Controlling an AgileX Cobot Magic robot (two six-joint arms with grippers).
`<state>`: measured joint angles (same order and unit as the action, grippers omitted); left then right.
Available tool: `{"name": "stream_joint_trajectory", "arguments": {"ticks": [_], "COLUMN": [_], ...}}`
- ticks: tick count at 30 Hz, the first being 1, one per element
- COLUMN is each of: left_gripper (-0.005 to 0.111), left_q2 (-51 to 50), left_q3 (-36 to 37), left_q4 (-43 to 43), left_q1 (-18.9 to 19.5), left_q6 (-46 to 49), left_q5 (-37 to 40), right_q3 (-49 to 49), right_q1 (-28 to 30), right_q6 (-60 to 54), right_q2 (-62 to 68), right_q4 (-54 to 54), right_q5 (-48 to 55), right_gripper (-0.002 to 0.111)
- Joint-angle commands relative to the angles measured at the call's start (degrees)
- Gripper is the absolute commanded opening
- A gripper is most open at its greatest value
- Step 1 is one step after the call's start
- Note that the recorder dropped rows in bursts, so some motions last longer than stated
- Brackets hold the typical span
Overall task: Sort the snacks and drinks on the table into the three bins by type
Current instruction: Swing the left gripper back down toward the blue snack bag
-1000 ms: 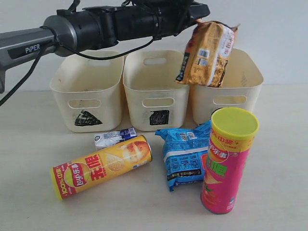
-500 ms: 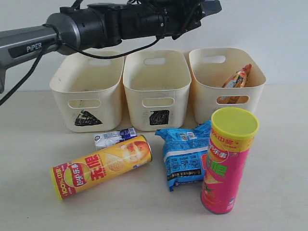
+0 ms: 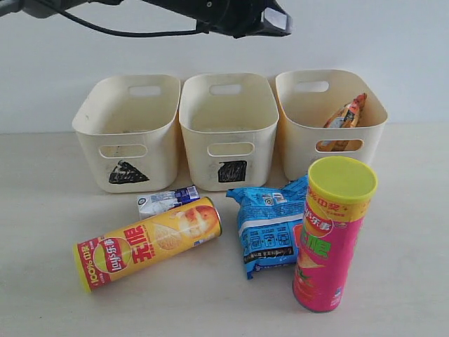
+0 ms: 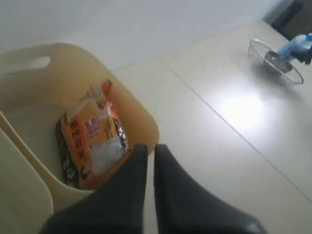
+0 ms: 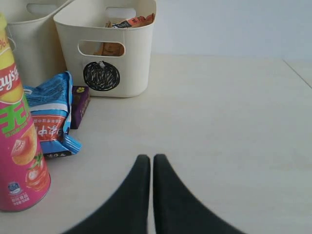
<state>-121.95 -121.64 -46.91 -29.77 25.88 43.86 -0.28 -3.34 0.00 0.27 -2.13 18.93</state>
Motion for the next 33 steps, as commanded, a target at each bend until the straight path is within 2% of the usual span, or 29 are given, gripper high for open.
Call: {"name": "stream_joint_trajectory", "arguments": {"ticks": [1,6,16,21,27,33], "left_gripper": [0.004,0.004,0.004,0.004,0.004,0.004], "left_q2": [2.34,6.12,21.16,28.43,33.82,35.56], "left_q3": [1.17,7.33,27.71,37.44,44.89,49.78], "left_q4": [2.0,5.52,5.52,5.4,5.4,5.4], "left_q1": [-0.24,-0.51,-0.7,-0.7,-0.7,-0.7], "left_q6": [-1.03,-1.03,6.18,7.53,7.63,7.63], "left_q5": [4.77,5.01,0.72,-4.07,-5.23,-2.89], "right_q3": [0.28,0.28,0.28,0.28,0.28,0.28], "right_q1": [0.47,0.47,0.47,0.47,0.47,0.47], "right_q6": [0.0,0.0,0.0,0.0,0.0,0.0], "right_q2": [-0.27,-0.27,-0.27,-0.27,-0.27,-0.27], "right_q4": [0.09,0.09,0.09,0.09,0.09,0.09], "right_q5": [-0.49,-0.49,-0.49,-0.49,-0.49,-0.49], "right_gripper": [0.0,0.0,0.0,0.0,0.0,0.0]}}
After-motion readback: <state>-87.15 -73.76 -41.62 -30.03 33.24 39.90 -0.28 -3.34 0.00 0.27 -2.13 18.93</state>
